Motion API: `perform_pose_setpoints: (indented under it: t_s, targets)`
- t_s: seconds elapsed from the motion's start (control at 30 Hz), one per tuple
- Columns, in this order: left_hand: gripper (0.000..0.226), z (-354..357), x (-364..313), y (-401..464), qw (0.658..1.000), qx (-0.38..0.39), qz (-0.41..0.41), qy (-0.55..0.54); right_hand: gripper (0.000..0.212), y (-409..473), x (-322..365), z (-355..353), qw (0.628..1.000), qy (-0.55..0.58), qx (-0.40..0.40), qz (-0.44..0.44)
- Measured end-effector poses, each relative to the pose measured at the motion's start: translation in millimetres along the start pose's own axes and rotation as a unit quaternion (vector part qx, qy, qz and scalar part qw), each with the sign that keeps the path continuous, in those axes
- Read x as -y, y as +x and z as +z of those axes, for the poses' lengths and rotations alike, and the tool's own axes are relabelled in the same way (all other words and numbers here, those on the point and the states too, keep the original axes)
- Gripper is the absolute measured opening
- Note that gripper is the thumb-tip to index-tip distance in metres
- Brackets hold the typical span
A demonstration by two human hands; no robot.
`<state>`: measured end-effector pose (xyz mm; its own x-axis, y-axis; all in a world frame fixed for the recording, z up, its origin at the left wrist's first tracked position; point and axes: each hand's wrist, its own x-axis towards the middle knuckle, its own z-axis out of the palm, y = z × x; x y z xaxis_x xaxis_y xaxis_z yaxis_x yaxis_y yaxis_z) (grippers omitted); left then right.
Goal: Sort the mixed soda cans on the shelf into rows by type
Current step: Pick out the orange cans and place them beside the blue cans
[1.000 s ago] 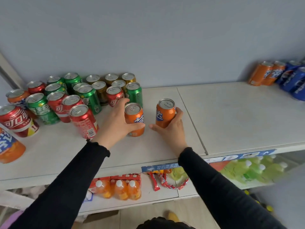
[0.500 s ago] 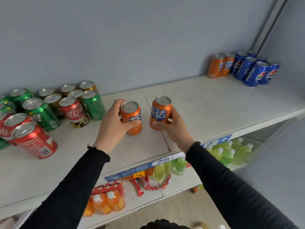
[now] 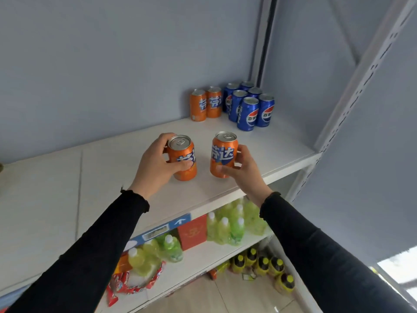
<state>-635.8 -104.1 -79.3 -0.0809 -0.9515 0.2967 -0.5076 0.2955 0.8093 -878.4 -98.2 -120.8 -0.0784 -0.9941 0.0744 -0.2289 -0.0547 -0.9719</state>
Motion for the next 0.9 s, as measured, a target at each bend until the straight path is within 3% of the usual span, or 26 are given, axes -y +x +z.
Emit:
perform_pose_setpoints:
  t_s: [0.23,0.53,0.9]
  targets:
    - [0.064,55.6,-21.4,60.6,0.999,0.004,-0.021,0.033,0.066,76.9,-15.4,-36.5,0.999,-0.035,-0.003,-0.023]
    - [0.063,83.1,1.2,143.8,0.999,-0.010,-0.036,0.029,0.077,167.9,-22.4,-0.8,0.997,-0.049,-0.014,-0.054]
    - [0.069,97.8,29.5,207.8,0.999,-0.019,-0.037,0.031,0.078,223.4,-38.4,23.8,0.996,0.014,-0.057,-0.065]
